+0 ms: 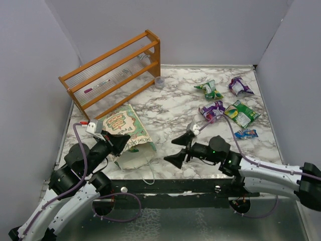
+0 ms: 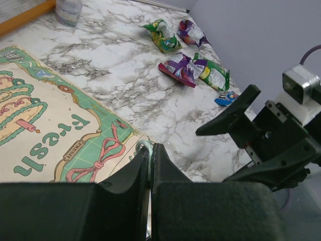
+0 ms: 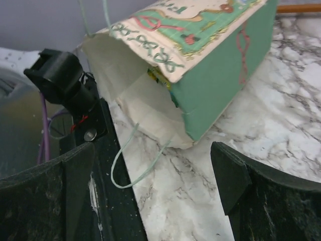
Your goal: Take the snacks out of the paper bag
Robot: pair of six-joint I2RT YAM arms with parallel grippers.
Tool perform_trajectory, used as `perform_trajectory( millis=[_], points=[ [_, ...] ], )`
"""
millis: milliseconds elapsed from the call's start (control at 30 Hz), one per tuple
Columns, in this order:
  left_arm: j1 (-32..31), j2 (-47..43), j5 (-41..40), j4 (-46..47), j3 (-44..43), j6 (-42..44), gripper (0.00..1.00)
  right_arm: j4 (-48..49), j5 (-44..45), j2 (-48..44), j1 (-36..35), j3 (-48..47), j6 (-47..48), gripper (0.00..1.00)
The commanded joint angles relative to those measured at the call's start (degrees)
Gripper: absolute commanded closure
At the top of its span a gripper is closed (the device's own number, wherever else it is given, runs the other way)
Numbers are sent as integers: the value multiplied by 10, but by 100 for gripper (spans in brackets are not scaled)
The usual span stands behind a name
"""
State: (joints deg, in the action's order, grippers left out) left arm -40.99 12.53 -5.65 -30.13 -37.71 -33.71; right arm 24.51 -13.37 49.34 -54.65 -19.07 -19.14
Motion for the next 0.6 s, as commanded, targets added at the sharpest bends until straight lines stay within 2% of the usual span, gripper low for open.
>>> perform_trajectory(
  millis=[0, 133, 233, 400, 567],
  points=[
    [0, 4, -9, 4, -7, 2, 100, 24, 177, 77, -150, -43, 81, 1],
    [0, 11, -9, 3, -8, 2, 100, 60, 303, 196, -291, -99, 198, 1],
    [-1, 13, -11, 3, -8, 2, 100, 74, 379, 292, -355, -154, 298, 1],
    [0, 13, -10, 2, -8, 2, 100, 171, 412, 415, -382, -196, 452, 1],
    [0, 12, -9, 3, -8, 2, 100, 374, 378, 497, -380, -174, 625, 1]
  ],
)
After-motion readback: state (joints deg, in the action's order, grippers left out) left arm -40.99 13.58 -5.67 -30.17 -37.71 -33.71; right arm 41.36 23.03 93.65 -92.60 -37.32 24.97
